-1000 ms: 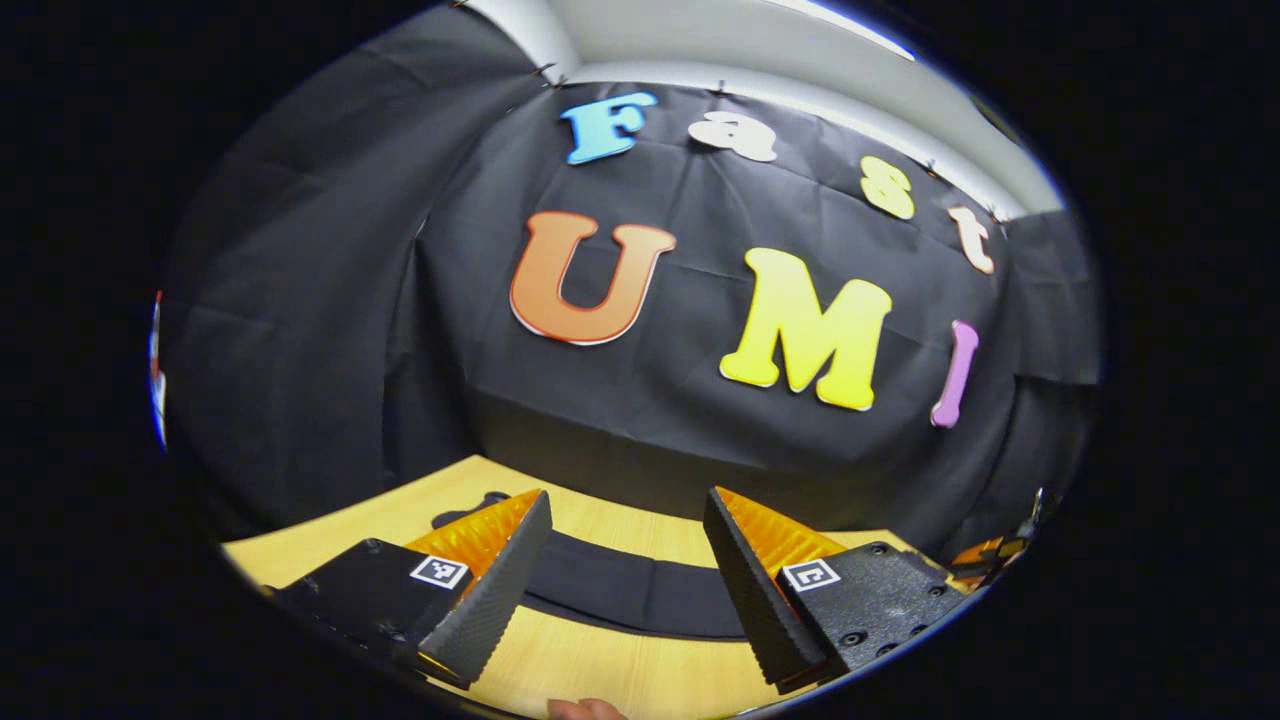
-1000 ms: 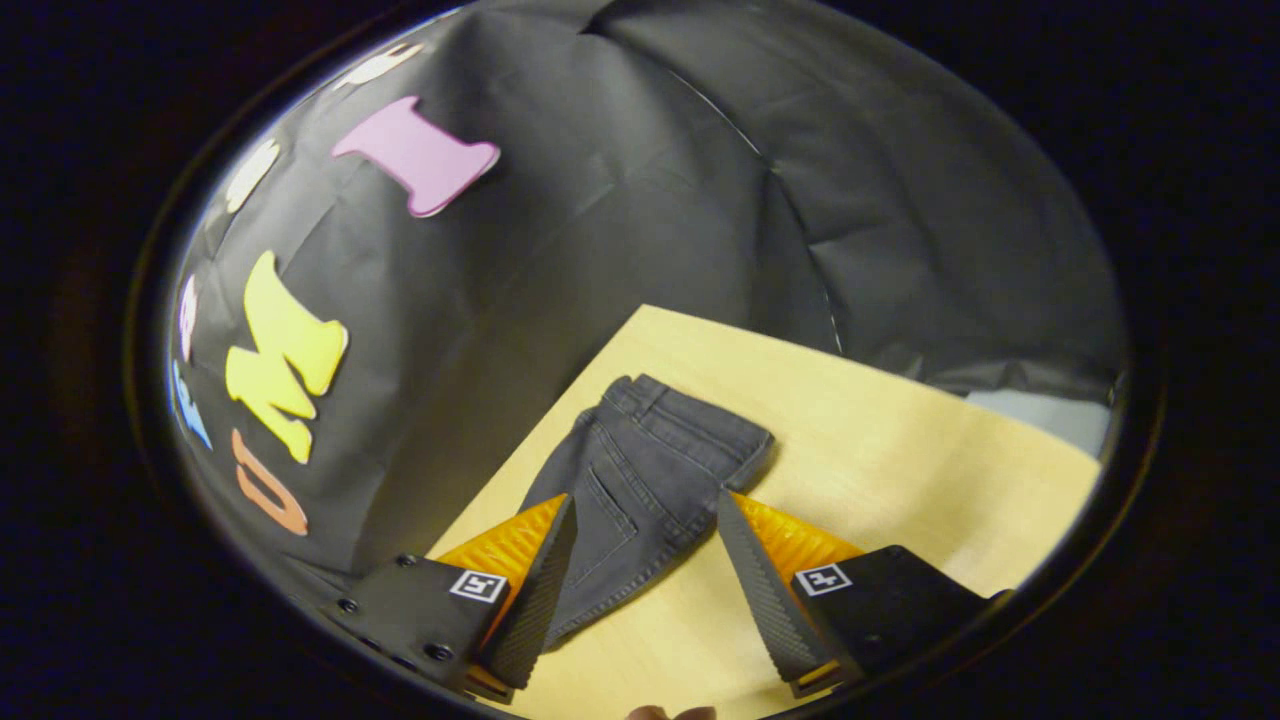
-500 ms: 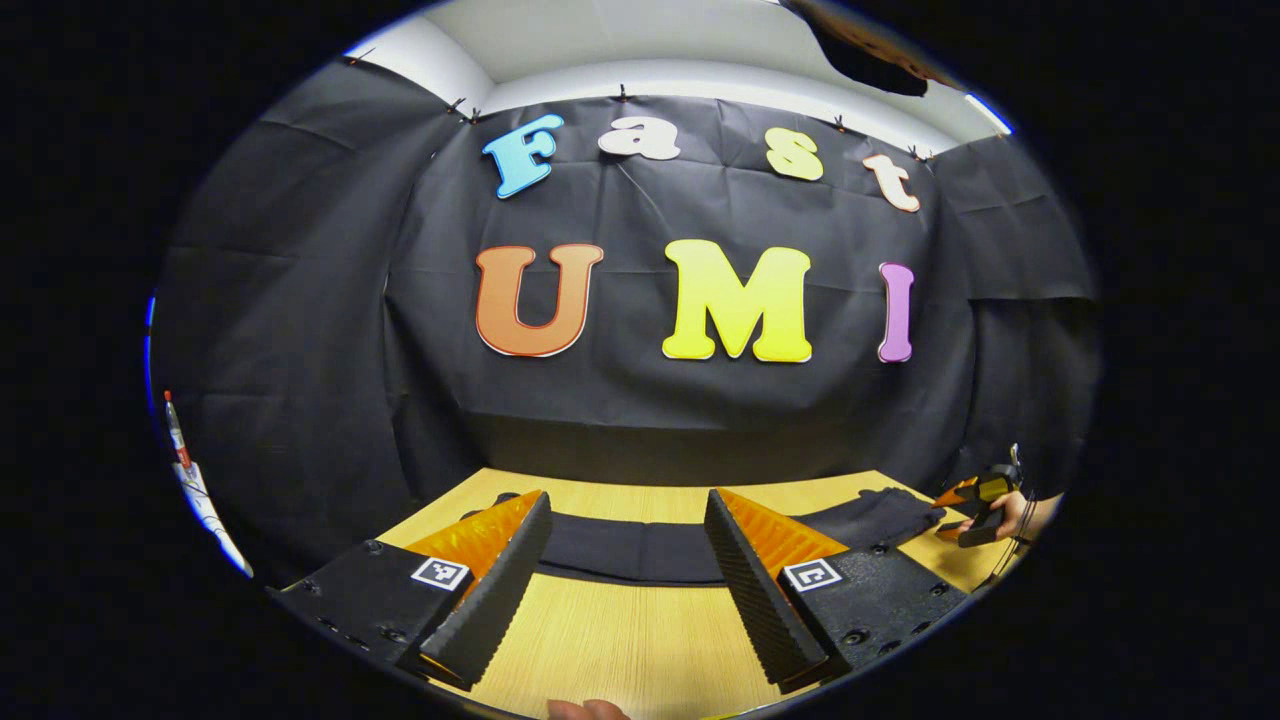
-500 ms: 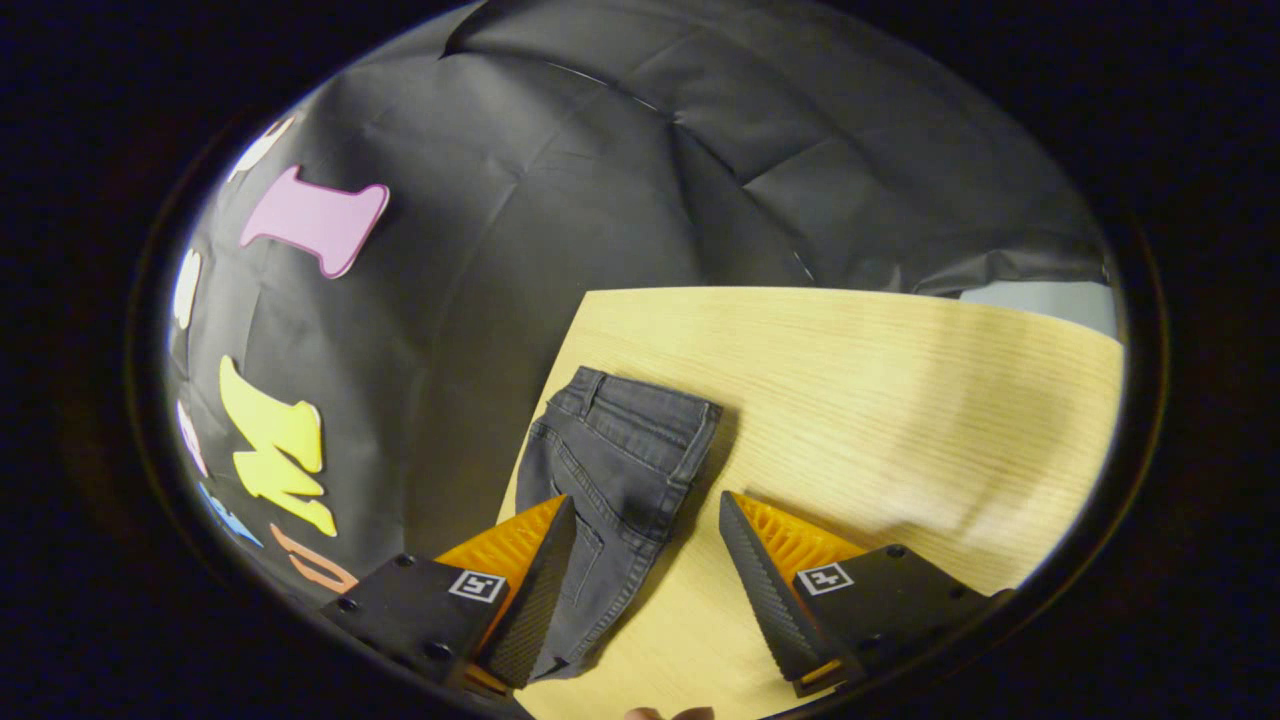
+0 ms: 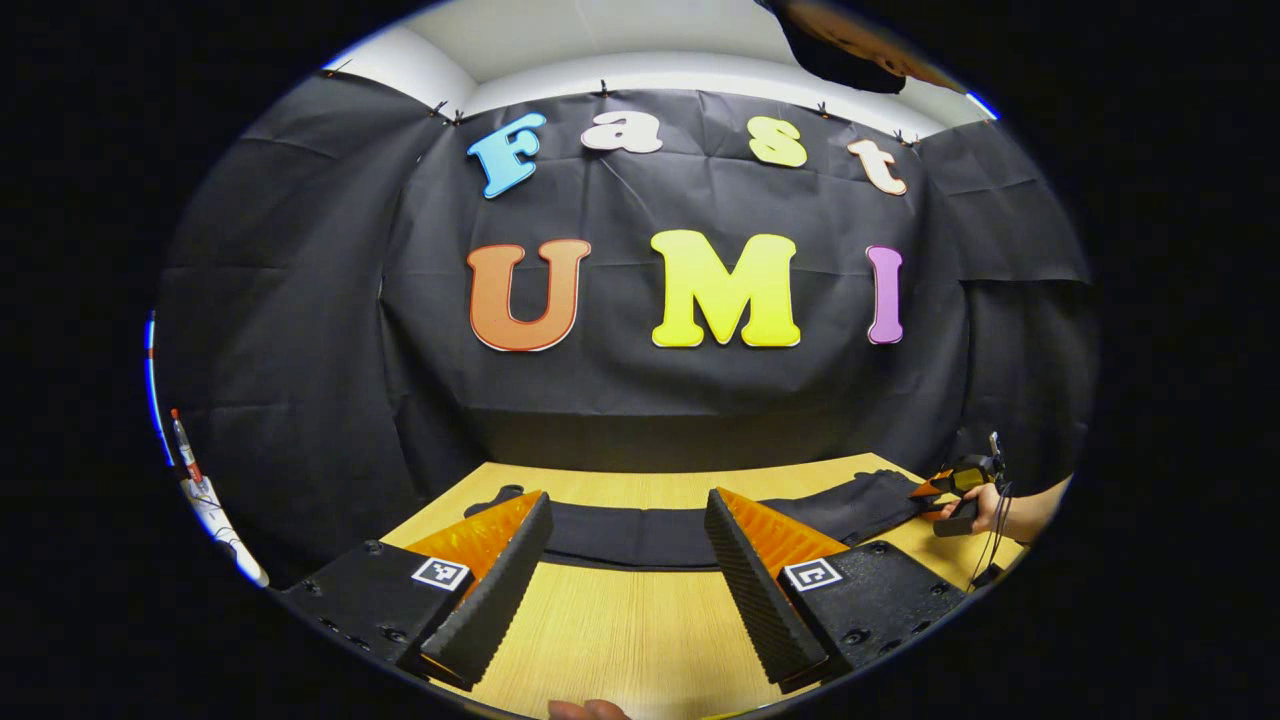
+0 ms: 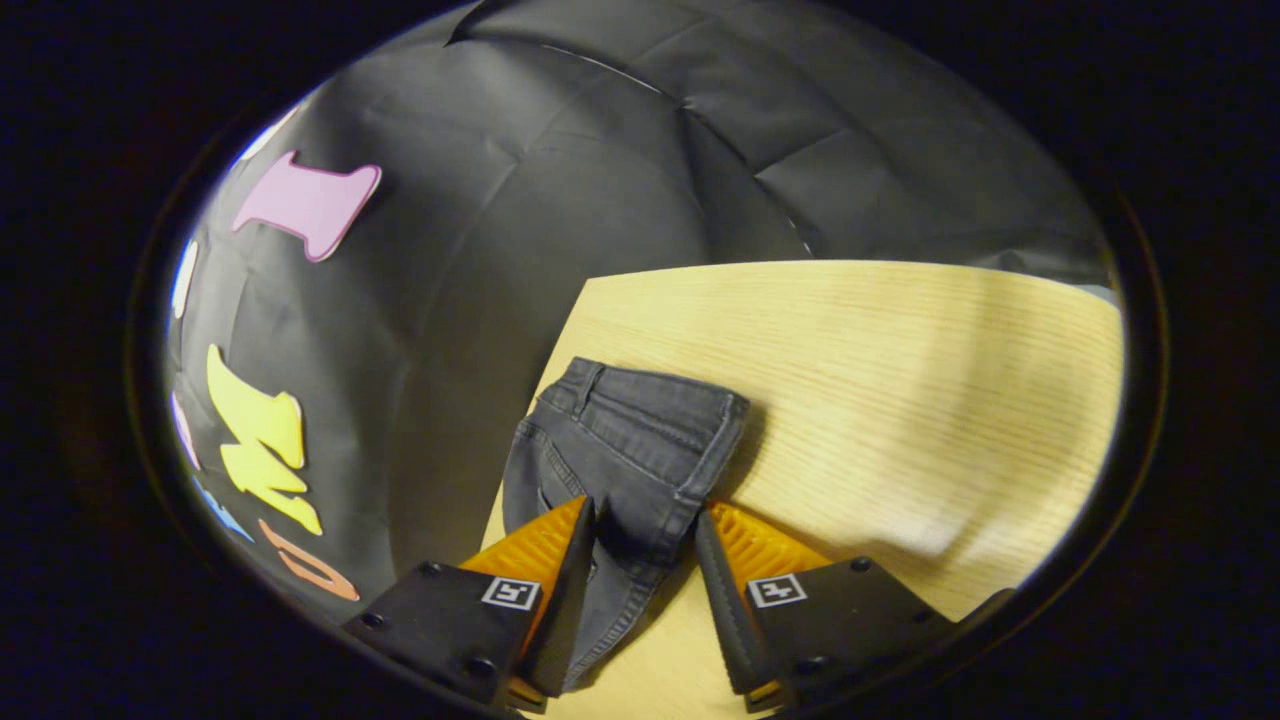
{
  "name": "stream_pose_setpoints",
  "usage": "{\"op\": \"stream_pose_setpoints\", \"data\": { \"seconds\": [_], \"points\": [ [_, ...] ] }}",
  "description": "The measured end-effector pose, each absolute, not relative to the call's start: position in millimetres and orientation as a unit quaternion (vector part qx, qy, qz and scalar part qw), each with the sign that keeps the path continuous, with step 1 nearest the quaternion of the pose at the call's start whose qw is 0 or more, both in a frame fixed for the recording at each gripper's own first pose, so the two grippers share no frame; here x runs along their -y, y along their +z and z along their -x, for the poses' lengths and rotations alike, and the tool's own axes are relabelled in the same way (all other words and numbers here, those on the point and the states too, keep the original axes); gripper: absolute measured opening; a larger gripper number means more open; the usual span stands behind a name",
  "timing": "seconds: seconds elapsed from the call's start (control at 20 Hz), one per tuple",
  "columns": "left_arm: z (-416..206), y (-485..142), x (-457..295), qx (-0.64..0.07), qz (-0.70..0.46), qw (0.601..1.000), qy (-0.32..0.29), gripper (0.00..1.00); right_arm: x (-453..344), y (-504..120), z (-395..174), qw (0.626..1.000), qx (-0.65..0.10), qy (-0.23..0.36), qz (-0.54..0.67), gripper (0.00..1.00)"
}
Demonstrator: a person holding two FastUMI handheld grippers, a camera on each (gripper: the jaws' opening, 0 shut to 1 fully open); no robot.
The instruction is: Grasp the waist and the cuffs of the jeans and fold them to make the two legs overlap; first hold the waist and fold one-third of the jeans toward the cuffs, then hold the cuffs and fold the remaining one-third in the same direction to finish folding.
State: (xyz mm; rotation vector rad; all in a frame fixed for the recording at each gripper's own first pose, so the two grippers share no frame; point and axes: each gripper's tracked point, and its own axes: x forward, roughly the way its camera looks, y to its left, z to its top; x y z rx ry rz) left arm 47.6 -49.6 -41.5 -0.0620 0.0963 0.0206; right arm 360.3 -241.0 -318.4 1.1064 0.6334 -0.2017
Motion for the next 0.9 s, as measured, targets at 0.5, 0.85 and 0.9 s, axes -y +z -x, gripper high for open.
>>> {"op": "stream_pose_setpoints", "data": {
  "seconds": [0.5, 0.85, 0.9],
  "points": [
    [-46, -48, 45, -0.057, 0.037, 0.998, 0.012, 0.98, 232, -316, -368, 0.846, -0.275, -0.104, -0.445, 0.05],
    [-38, -48, 28, -0.058, 0.044, 0.997, 0.021, 0.98, 214, -254, -367, 0.903, -0.228, -0.084, -0.355, 0.05],
    [-34, -48, 25, -0.059, 0.045, 0.997, 0.022, 0.98, 206, -238, -366, 0.914, -0.219, -0.076, -0.333, 0.05]
  ]
}}
